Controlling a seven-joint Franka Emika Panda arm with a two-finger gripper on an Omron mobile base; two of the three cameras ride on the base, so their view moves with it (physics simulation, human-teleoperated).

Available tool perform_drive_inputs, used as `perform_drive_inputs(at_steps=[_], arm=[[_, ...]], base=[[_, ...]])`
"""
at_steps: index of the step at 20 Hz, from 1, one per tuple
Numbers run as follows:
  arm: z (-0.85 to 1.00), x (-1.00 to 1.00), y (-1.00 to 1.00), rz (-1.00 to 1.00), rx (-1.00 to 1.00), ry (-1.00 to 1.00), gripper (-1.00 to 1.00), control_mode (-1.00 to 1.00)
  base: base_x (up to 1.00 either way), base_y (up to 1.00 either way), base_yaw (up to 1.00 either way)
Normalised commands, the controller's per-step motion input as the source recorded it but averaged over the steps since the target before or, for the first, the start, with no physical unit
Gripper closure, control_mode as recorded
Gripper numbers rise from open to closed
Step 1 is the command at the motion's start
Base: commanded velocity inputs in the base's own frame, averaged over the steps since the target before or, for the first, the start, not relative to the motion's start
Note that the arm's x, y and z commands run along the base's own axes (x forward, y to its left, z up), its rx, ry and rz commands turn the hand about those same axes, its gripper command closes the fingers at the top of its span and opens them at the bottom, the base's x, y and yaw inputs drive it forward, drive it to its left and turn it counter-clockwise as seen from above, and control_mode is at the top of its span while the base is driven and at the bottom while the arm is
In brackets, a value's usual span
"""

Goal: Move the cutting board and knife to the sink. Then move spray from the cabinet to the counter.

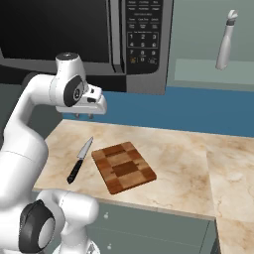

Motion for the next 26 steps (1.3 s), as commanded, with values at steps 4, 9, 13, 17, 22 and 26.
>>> perform_drive_inputs(at_steps=[4, 9, 13, 17, 22, 26], arm=[[-0.04, -0.06, 0.00, 0.00, 0.00, 0.00, -1.00, -1.00], [-0.22, -0.24, 0.05, 0.00, 0.00, 0.01, -1.00, -1.00], [-0.24, -0.24, 0.10, 0.00, 0.00, 0.00, -1.00, -1.00], [-0.30, -0.25, 0.10, 0.00, 0.00, 0.00, -1.00, -1.00], [-0.41, -0.22, 0.21, 0.00, 0.00, 0.00, -1.00, -1.00], [-0.52, -0.12, 0.32, 0.00, 0.00, 0.00, -1.00, -1.00]], base=[[0.00, 0.00, 0.00], [0.00, 0.00, 0.00], [0.00, 0.00, 0.00], [0.00, 0.00, 0.00], [0.00, 0.00, 0.00], [0.00, 0.00, 0.00]])
